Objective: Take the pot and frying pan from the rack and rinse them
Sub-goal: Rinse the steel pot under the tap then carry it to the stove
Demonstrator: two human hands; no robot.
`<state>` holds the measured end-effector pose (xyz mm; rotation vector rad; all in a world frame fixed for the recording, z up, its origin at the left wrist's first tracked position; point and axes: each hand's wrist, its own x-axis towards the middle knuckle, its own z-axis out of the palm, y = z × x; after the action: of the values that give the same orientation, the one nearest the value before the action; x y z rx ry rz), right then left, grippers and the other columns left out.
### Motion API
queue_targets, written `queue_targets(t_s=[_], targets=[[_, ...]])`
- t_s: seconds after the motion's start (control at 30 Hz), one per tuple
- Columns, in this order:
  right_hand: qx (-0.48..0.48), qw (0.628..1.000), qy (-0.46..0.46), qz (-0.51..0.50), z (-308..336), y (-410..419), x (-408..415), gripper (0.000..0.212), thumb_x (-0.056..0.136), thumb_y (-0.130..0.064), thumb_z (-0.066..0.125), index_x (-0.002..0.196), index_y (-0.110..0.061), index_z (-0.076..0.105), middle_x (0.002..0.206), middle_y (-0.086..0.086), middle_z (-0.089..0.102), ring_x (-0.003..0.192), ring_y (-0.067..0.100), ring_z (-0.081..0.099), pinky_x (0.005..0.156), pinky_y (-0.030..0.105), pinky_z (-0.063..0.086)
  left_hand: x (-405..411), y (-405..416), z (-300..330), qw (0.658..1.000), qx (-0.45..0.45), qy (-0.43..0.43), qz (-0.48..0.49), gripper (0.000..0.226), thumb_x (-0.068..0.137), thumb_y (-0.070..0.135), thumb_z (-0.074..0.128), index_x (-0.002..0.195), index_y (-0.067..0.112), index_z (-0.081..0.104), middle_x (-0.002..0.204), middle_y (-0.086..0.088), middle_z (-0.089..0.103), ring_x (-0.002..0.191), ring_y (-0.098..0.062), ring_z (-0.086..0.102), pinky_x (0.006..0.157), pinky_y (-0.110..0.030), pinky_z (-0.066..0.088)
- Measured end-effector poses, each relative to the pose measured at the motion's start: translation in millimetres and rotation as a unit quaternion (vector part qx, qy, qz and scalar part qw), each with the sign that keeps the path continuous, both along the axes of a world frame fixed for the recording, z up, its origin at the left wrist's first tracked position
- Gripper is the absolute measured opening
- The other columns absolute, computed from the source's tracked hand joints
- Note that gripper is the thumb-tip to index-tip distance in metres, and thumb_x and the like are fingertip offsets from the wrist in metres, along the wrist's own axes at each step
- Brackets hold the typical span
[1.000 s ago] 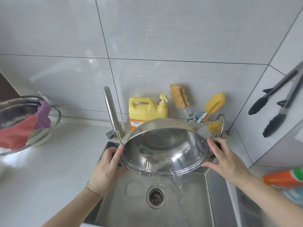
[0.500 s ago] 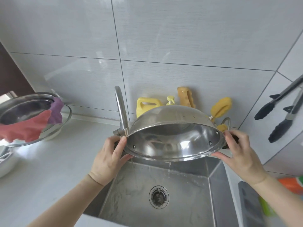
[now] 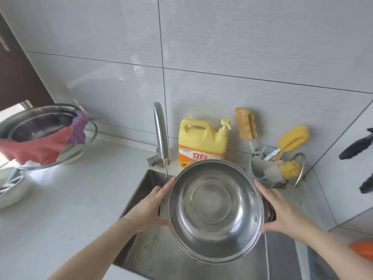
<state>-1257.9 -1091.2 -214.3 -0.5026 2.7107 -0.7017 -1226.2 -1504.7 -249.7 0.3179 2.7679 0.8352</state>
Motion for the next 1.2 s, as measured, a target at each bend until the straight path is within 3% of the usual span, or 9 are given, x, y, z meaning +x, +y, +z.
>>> queue_targets(t_s=[0.13, 0.27, 0.4, 0.53, 0.8, 0.9, 1.0, 1.1, 1.2], targets=[[-0.02, 0.995, -0.092, 0.016, -5, -10, -21, 0.132, 0.044, -0.049, 0.092, 0.139, -0.071, 0.004, 0.13, -0.01, 0.046, 0.117, 0.017, 0.056, 0.102, 0.031, 0.046, -14, -15, 10, 0.992, 0.029, -0.122, -0.024, 0.136, 0.056, 0.038, 0.092, 0.139, 0.065, -0.013, 0.139, 0.021, 0.038, 0.128, -0.002, 0.038, 0.111, -0.024, 0.029], [-0.029, 0.977, -0.199, 0.068, -7, -31, -36, 0.126, 0.051, -0.033, 0.093, 0.145, -0.055, 0.013, 0.143, -0.038, 0.03, 0.135, -0.009, 0.033, 0.105, 0.007, 0.031, -26, -39, 29, 0.958, 0.047, -0.281, -0.019, 0.13, 0.059, 0.02, 0.09, 0.142, 0.065, 0.0, 0.12, 0.007, 0.062, 0.091, -0.018, 0.072, 0.086, -0.028, 0.055], [-0.034, 0.949, -0.3, 0.09, -17, -52, -43, 0.111, 0.061, -0.024, 0.087, 0.142, -0.061, 0.021, 0.137, -0.024, 0.053, 0.119, 0.009, 0.058, 0.091, 0.038, 0.055, -36, -59, 49, 0.923, 0.009, -0.384, -0.03, 0.125, 0.065, 0.017, 0.087, 0.15, 0.052, 0.003, 0.079, 0.005, 0.066, 0.077, -0.023, 0.073, 0.078, -0.036, 0.056], [-0.077, 0.913, -0.386, 0.103, -31, -70, -37, 0.096, 0.07, -0.011, 0.072, 0.141, -0.059, 0.029, 0.139, -0.011, 0.054, 0.079, 0.014, 0.054, 0.063, 0.029, 0.045, -44, -73, 76, 0.888, 0.002, -0.456, -0.049, 0.102, 0.081, 0.001, 0.074, 0.151, 0.043, 0.012, 0.083, 0.006, 0.067, 0.068, -0.011, 0.068, 0.071, -0.029, 0.056], [-0.196, 0.924, -0.327, 0.033, -76, -126, 12, 0.112, 0.063, -0.003, 0.081, 0.135, -0.066, 0.022, 0.132, -0.031, 0.051, 0.084, 0.008, 0.063, 0.068, 0.031, 0.054, -52, -85, 143, 0.928, -0.157, -0.336, -0.034, 0.119, 0.067, 0.022, 0.09, 0.152, 0.044, 0.01, 0.079, 0.006, 0.048, 0.064, -0.01, 0.069, 0.088, -0.036, 0.057], [-0.238, 0.939, -0.246, -0.025, -84, -145, 23, 0.131, 0.054, -0.01, 0.094, 0.148, -0.053, 0.014, 0.136, -0.032, 0.044, 0.116, -0.013, 0.051, 0.096, 0.022, 0.049, -48, -87, 149, 0.954, -0.121, -0.275, -0.01, 0.13, 0.059, 0.013, 0.093, 0.146, 0.056, 0.007, 0.101, -0.001, 0.048, 0.096, -0.015, 0.064, 0.065, -0.031, 0.06], [-0.271, 0.951, -0.127, -0.074, -80, -151, 16, 0.13, 0.052, 0.002, 0.093, 0.148, -0.045, 0.018, 0.118, -0.017, 0.054, 0.094, -0.017, 0.054, 0.075, 0.002, 0.043, -40, -94, 138, 0.98, -0.131, -0.152, -0.016, 0.135, 0.056, 0.019, 0.093, 0.136, 0.071, -0.004, 0.126, 0.0, 0.045, 0.116, -0.022, 0.051, 0.079, -0.039, 0.057], [-0.241, 0.968, -0.037, -0.057, -59, -138, -1, 0.131, 0.051, -0.015, 0.097, 0.146, -0.048, 0.013, 0.113, -0.003, 0.049, 0.096, 0.0, 0.052, 0.077, -0.001, 0.037, -31, -99, 115, 0.991, -0.117, -0.065, -0.001, 0.135, 0.06, 0.023, 0.092, 0.141, 0.065, -0.009, 0.118, 0.007, 0.045, 0.107, -0.014, 0.048, 0.098, -0.041, 0.044], [-0.191, 0.981, -0.014, 0.009, -26, -114, -23, 0.131, 0.047, -0.053, 0.091, 0.148, -0.052, 0.008, 0.127, -0.02, 0.043, 0.112, -0.017, 0.043, 0.09, -0.001, 0.032, -23, -98, 93, 0.998, -0.027, -0.056, 0.017, 0.132, 0.062, 0.025, 0.092, 0.144, 0.061, -0.005, 0.125, 0.022, 0.038, 0.114, -0.012, 0.049, 0.102, -0.025, 0.041]])
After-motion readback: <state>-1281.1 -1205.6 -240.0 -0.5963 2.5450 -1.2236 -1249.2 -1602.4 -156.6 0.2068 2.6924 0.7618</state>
